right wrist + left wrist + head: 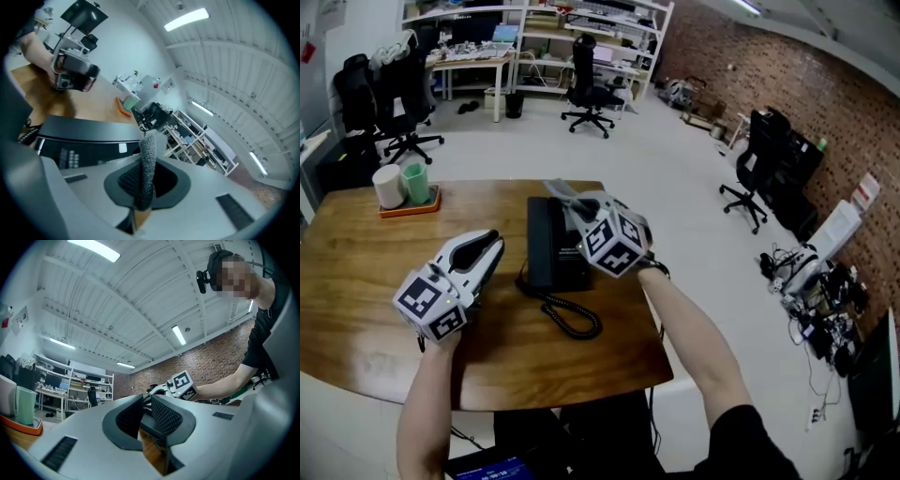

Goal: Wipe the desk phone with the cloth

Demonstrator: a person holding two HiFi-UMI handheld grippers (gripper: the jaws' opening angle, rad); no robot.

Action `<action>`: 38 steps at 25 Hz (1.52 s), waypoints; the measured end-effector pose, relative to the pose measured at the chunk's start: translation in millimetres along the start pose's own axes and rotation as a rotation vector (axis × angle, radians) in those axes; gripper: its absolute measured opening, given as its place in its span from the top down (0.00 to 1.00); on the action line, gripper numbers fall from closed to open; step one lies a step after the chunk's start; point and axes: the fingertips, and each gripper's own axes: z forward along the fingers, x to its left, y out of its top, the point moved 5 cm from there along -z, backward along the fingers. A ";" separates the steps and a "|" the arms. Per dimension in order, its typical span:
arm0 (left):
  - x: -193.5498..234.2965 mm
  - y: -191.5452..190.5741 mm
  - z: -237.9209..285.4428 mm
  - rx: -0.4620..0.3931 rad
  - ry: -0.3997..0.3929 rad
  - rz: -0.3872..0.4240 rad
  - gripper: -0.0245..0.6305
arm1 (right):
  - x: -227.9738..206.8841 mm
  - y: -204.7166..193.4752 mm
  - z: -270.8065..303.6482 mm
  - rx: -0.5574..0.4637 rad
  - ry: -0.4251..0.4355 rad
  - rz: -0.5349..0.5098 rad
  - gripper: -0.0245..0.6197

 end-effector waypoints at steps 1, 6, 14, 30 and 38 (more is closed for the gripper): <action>0.5 0.8 0.3 0.000 -0.001 0.003 0.90 | 10.1 -0.8 -8.3 -0.012 0.036 -0.026 0.92; 4.4 0.6 -1.9 0.003 0.000 0.008 0.90 | 76.0 -3.6 -56.8 -0.052 0.253 -0.129 0.92; 5.9 -2.7 -2.7 0.004 -0.004 0.008 0.90 | 94.0 1.6 -90.0 -0.075 0.374 -0.251 0.92; 3.8 -0.9 -0.9 -0.001 -0.002 0.008 0.90 | 28.7 -16.1 -27.9 0.012 0.103 -0.092 0.92; 5.0 -2.0 -2.1 0.009 -0.009 0.021 0.90 | 121.9 -14.2 -110.6 -0.022 0.485 -0.305 0.92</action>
